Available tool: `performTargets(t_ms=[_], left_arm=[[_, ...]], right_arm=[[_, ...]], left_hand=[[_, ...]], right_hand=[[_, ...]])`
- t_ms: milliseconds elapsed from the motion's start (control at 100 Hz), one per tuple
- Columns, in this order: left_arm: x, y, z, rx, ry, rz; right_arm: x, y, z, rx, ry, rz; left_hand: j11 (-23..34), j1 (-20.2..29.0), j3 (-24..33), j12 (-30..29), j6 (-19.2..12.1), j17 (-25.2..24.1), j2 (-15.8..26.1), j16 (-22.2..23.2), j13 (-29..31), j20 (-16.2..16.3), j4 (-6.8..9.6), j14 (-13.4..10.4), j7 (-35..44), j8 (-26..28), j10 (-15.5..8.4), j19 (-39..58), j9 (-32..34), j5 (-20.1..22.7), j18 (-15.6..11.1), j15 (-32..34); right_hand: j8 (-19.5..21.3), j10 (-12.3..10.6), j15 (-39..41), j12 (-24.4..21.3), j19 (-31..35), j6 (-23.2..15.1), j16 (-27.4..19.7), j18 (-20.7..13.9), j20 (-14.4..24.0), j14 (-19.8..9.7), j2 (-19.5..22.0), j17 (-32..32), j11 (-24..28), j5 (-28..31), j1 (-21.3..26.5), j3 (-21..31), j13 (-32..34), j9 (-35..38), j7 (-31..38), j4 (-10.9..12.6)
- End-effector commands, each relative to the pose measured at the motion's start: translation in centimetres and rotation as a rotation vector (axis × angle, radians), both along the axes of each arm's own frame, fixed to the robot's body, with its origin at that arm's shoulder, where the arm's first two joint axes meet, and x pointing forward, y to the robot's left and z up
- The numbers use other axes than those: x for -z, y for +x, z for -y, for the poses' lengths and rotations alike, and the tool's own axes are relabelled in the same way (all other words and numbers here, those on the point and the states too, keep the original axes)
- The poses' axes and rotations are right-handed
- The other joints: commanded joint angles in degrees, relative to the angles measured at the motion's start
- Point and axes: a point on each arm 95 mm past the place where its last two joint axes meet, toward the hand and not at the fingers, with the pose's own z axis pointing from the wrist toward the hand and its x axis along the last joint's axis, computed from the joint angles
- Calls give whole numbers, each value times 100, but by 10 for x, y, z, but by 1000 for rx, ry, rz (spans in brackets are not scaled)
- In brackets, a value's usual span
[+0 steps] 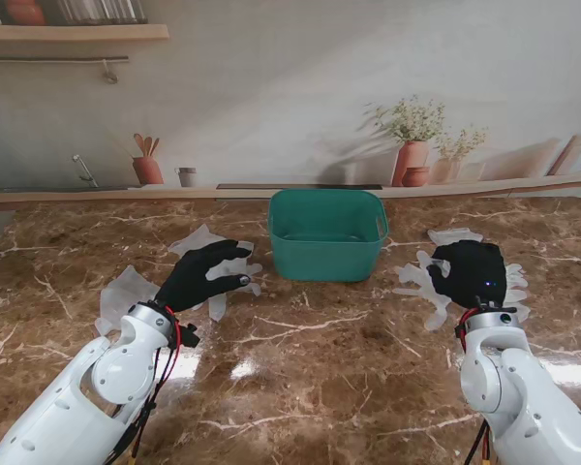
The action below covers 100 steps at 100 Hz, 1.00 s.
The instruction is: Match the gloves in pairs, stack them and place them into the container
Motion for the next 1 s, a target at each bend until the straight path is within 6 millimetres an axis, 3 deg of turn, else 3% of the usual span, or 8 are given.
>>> performTargets(t_ms=[0, 400, 410, 420, 430, 460, 620, 990], left_arm=[[-2, -3, 2, 14, 3, -2], [-24, -13, 6, 98, 5, 21], [-25, -13, 6, 99, 7, 22], [-26, -13, 6, 101, 8, 22], [-26, -14, 6, 102, 9, 23], [-28, -15, 7, 104, 14, 27], [-37, -22, 14, 136, 12, 41], [-49, -36, 32, 255, 6, -16]], right_arm=[[-2, -6, -6, -14, 4, 12], [-24, -23, -32, -341, 220, 82], [-24, -24, -32, -349, 225, 82], [-24, -24, -33, -357, 231, 81], [-24, -24, -34, -365, 238, 80], [-24, -25, -37, -386, 260, 76], [-22, -28, -57, -487, 353, 60], [-21, -33, -110, -692, 486, 56]], left_hand=[[-85, 186, -99, -25, 57, -99, 28, -56, -71, -39, 186, -155, -63, -4, -20, -26, 43, -42, -55, -85], [39, 1140, 217, 48, 129, -151, -660, -12, -57, -27, 202, -93, -160, -89, 19, -19, 41, -277, 113, -21], [53, 882, 824, 70, 122, -171, -821, 5, -58, 58, 74, -95, -297, -240, 19, -4, 27, -274, 95, -17], [53, 882, 824, 70, 122, -171, -821, 5, -58, 58, 74, -95, -297, -240, 19, -4, 27, -274, 95, -17], [56, 372, 1955, 63, 89, -168, -1080, -2, -52, 60, -76, -111, -285, -214, 15, -11, 23, -377, 146, -12], [64, 236, 2300, 64, 67, -163, -1198, -4, -29, 62, -119, -109, -299, -213, 14, -13, 43, -445, 203, -7], [81, 159, 2826, 83, 8, -157, -1443, 13, 11, 128, -221, -63, -380, -265, 26, -33, 96, -489, 272, 3], [83, 67, 2974, 82, 0, -233, -1407, 55, -51, 413, -306, -11, -245, -197, 5, -23, 120, -405, 496, -6]], right_hand=[[213, -95, 28, 73, 61, -179, 5, -8, 126, -64, 111, -3, 33, 135, 236, 54, 122, 75, 231, -224], [330, -147, -88, -16, -42, -344, -23, 48, 114, -173, 153, -65, -164, 150, 215, -28, 62, 9, 33, -226], [326, -149, -91, -19, -43, -346, -24, 50, 114, -175, 149, -59, -170, 151, 216, -28, 61, 7, 26, -226], [321, -154, -96, -24, -42, -351, -27, 54, 115, -180, 143, -48, -180, 152, 218, -27, 59, 3, 17, -226], [315, -152, -101, -28, -42, -352, -29, 57, 116, -184, 138, -41, -189, 151, 221, -25, 56, 1, 8, -225], [301, -143, -124, -43, -45, -341, -39, 65, 118, -191, 127, -29, -220, 151, 232, -19, 37, -19, -10, -225], [172, -150, -198, -103, -39, -323, -84, 117, 139, -213, 32, 54, -310, 154, 320, 43, 69, 15, -81, -233], [140, -159, -256, -120, -1, -434, -113, 124, 173, -248, -74, 119, -357, 129, 431, 222, 45, -4, -40, -222]])
